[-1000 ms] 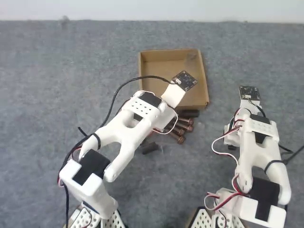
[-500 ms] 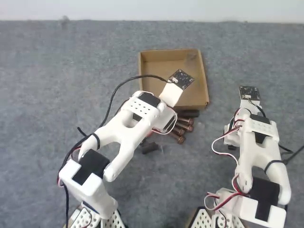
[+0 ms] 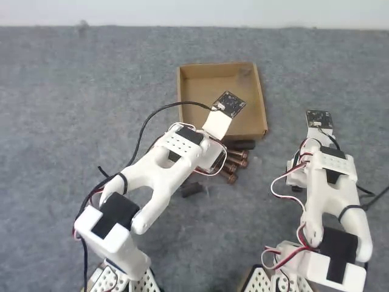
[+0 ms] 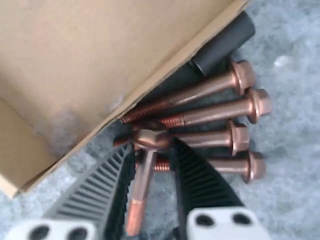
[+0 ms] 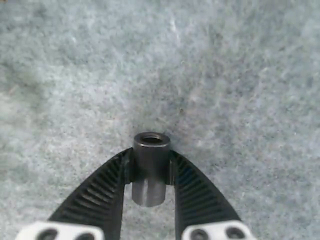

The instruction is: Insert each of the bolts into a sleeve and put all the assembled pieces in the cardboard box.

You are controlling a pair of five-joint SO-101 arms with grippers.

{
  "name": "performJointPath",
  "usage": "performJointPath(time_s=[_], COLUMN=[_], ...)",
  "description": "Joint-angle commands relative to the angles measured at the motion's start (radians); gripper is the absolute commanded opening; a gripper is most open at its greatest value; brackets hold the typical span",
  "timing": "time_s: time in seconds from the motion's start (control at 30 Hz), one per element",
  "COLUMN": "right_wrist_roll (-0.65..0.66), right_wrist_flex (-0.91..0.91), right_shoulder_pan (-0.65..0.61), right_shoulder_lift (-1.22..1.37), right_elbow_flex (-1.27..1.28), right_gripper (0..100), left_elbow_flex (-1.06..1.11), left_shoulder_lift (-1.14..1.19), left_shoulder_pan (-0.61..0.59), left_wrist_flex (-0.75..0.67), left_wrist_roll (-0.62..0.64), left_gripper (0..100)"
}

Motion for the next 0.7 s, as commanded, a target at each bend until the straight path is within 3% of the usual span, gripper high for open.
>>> performJointPath(time_s=[0.0, 0.33, 0.67], right_wrist_roll=[0.014, 0.014, 0.014], right_wrist_flex=[-0.005, -0.012, -0.012], right_shoulder_pan=[-0.008, -0.007, -0.008], right_shoulder_lift=[-0.038, -0.038, -0.038], right_elbow_flex=[-0.005, -0.005, -0.005], right_gripper=[0.6, 0.6, 0.6], left_elbow_flex=[-0.059, -0.116, -0.054], left_shoulder_lift=[-0.005, 0.026, -0.273], left_shoulder_pan=[0.002, 0.003, -0.058], left_wrist_flex=[0.011, 0.069, 0.161], left_wrist_roll=[0.012, 0.017, 0.032], left_gripper=[3, 1, 1])
